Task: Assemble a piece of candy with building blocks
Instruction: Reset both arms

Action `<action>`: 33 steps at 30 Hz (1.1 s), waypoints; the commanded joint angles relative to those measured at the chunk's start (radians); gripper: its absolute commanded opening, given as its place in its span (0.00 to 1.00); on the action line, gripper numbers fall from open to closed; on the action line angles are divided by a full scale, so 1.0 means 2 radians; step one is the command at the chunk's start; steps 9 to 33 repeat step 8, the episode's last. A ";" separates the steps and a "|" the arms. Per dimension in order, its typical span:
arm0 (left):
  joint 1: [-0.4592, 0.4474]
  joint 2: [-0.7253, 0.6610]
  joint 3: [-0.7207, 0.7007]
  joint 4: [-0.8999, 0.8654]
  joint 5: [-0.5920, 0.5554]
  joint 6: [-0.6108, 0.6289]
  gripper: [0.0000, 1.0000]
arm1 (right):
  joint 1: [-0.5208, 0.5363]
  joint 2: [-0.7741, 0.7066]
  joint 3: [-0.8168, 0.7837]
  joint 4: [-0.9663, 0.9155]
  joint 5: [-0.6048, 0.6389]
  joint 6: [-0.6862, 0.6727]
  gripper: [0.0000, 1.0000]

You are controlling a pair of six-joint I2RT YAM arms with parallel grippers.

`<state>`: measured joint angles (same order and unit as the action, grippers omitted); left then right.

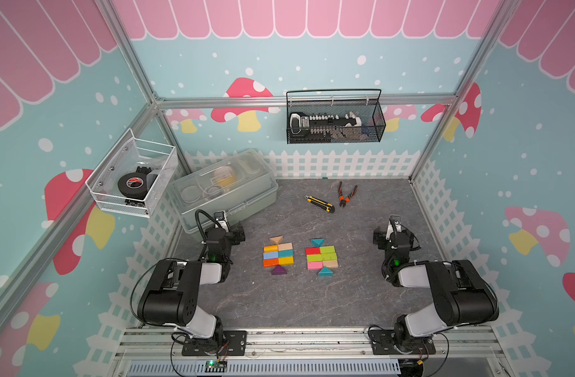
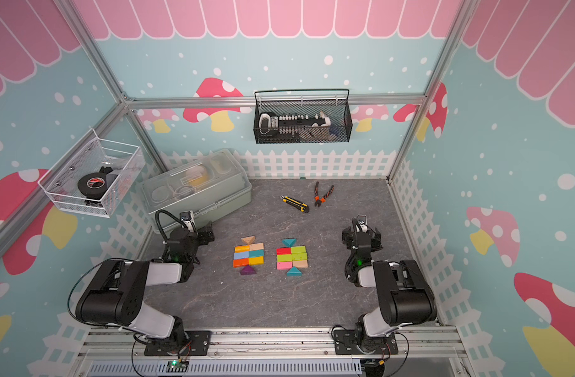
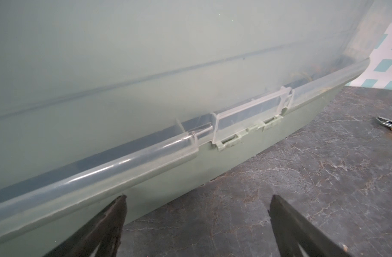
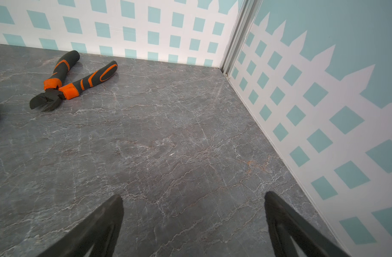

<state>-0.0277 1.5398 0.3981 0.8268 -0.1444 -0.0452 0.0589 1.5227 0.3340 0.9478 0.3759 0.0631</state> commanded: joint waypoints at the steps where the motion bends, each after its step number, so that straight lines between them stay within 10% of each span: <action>1: -0.001 0.001 0.012 -0.002 0.004 0.005 0.99 | 0.000 0.000 -0.004 0.019 0.000 0.001 0.99; 33: -0.003 -0.006 0.003 0.007 0.002 0.005 0.99 | -0.001 0.000 -0.004 0.019 0.001 0.001 0.99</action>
